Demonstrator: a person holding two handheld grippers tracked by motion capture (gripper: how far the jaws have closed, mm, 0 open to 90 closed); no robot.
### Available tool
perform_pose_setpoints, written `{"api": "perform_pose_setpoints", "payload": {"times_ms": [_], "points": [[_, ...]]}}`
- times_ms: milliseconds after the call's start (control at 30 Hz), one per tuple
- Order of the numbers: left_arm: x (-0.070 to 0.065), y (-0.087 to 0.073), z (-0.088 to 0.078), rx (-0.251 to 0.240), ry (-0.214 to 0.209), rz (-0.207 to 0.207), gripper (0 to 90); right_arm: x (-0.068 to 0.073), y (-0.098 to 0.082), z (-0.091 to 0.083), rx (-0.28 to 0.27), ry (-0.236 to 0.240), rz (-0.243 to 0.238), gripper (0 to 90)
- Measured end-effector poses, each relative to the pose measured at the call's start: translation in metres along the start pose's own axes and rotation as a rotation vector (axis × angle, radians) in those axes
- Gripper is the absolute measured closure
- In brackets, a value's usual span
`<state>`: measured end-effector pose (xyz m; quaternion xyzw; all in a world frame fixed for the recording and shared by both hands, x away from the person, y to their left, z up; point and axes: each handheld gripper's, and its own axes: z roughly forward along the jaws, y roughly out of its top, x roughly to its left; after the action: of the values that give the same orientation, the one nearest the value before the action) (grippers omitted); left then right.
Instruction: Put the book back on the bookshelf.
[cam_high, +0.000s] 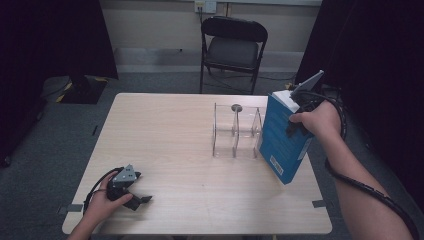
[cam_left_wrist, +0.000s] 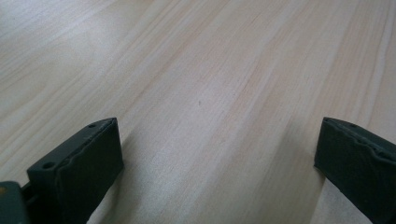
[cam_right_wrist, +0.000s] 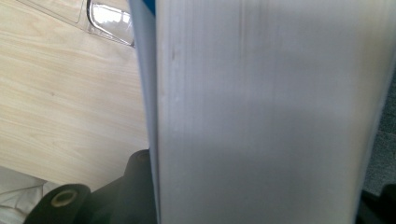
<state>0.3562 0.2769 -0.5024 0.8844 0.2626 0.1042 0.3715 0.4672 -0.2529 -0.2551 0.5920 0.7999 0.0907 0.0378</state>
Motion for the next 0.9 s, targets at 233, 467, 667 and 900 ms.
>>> {"api": "perform_pose_setpoints", "payload": {"times_ms": [233,467,667,900], "points": [[0.0,0.0,0.0,0.0,-0.001,0.001,0.0,-0.001,0.006,0.006,0.01,0.005,0.015,61.9],[0.0,0.0,0.0,0.0,-0.001,0.001,0.0,-0.006,0.01,0.008,-0.004,0.011,0.037,61.9],[0.0,0.0,0.0,0.0,-0.002,-0.002,0.0,-0.004,0.016,0.008,-0.004,0.004,0.04,61.9],[0.0,0.0,0.0,0.0,-0.001,0.0,0.0,-0.006,0.021,0.009,-0.009,-0.009,0.056,61.9]]}}
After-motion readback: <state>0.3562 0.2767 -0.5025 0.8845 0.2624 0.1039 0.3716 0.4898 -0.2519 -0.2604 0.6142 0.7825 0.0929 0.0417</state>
